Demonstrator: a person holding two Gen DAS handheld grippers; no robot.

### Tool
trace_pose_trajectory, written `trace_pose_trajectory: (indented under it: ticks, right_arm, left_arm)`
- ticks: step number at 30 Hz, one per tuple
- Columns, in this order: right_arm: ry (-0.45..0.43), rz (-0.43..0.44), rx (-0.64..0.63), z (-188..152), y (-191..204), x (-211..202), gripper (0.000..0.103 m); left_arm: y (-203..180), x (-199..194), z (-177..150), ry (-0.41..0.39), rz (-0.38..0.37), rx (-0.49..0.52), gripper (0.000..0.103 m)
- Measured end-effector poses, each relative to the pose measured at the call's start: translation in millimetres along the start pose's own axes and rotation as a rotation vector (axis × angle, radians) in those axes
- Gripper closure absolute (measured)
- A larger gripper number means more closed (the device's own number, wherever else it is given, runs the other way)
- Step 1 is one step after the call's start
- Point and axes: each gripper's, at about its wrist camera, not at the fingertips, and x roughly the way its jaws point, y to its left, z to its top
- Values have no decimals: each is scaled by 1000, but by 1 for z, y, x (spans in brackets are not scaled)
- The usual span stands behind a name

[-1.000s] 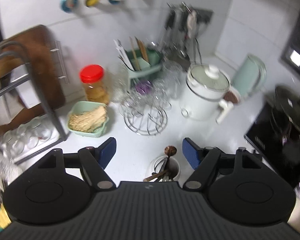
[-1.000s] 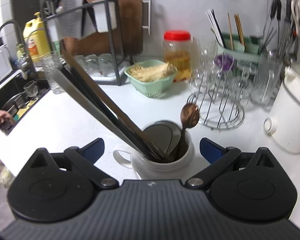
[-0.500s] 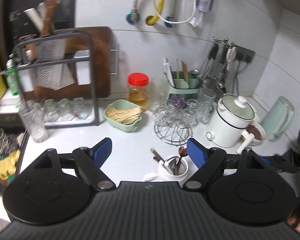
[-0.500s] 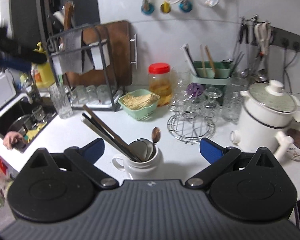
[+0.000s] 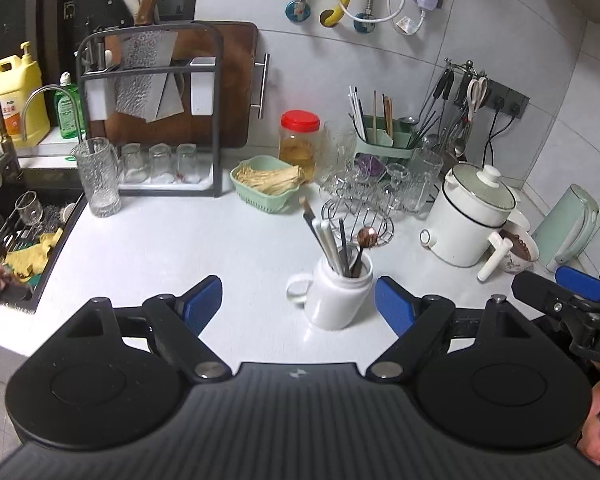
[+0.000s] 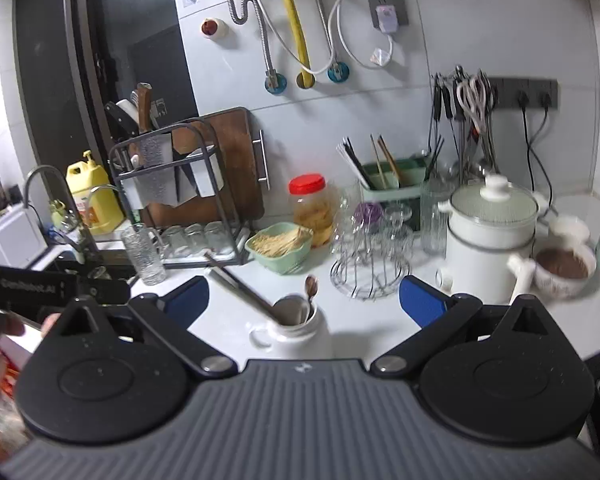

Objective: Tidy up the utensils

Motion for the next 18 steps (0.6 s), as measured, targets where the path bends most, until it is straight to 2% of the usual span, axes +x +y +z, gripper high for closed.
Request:
trace_pose_trajectory:
  ticks: [18]
  right_arm:
    - [31,33,-6,-39,3,-27,0]
  left_arm:
    - [-15,-34,-52,0,35,7,16]
